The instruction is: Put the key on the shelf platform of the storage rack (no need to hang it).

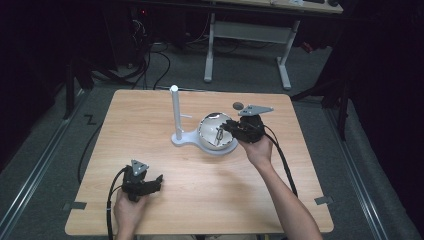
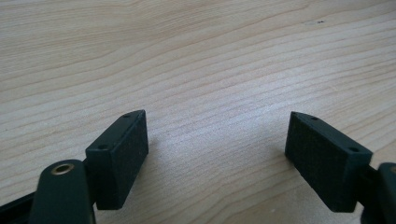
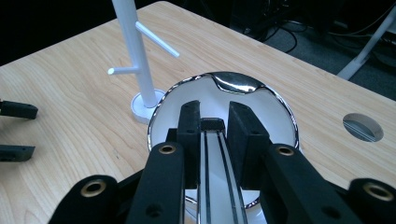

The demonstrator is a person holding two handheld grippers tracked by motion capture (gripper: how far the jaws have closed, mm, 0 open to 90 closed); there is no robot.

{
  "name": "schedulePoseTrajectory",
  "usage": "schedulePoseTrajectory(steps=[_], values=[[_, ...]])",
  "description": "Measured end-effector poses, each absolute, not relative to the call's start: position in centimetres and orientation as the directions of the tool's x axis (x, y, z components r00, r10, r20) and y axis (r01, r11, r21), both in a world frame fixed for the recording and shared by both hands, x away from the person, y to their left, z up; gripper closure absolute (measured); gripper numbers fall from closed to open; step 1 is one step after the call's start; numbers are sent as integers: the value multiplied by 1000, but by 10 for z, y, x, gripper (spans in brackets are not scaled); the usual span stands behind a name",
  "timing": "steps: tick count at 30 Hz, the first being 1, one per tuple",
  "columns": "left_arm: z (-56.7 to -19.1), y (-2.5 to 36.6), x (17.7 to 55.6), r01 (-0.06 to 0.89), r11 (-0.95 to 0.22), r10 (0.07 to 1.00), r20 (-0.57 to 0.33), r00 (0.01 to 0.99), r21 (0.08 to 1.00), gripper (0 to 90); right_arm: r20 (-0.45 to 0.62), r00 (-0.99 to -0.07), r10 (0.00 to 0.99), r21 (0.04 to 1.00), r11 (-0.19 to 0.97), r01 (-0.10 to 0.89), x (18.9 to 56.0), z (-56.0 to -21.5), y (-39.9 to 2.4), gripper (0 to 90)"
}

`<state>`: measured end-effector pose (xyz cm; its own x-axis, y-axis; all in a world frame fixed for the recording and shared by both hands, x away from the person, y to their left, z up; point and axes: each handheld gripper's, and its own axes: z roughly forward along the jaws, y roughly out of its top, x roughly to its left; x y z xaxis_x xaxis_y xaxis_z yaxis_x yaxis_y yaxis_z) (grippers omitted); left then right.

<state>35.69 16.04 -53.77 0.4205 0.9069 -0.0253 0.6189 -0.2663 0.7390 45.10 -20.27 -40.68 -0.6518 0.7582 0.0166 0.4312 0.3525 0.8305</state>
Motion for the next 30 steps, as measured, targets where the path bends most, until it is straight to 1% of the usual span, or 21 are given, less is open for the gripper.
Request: schedulePoseTrajectory(steps=[18,30], values=[[-538,161,357,619,-263,907,-28,420,740,217,33,-609,793,808,337,483,466,-422,-199,759],[-538,161,357,619,-264,907,-27,420,740,217,39,-600,799,786,347,512,475,-435,-195,758]])
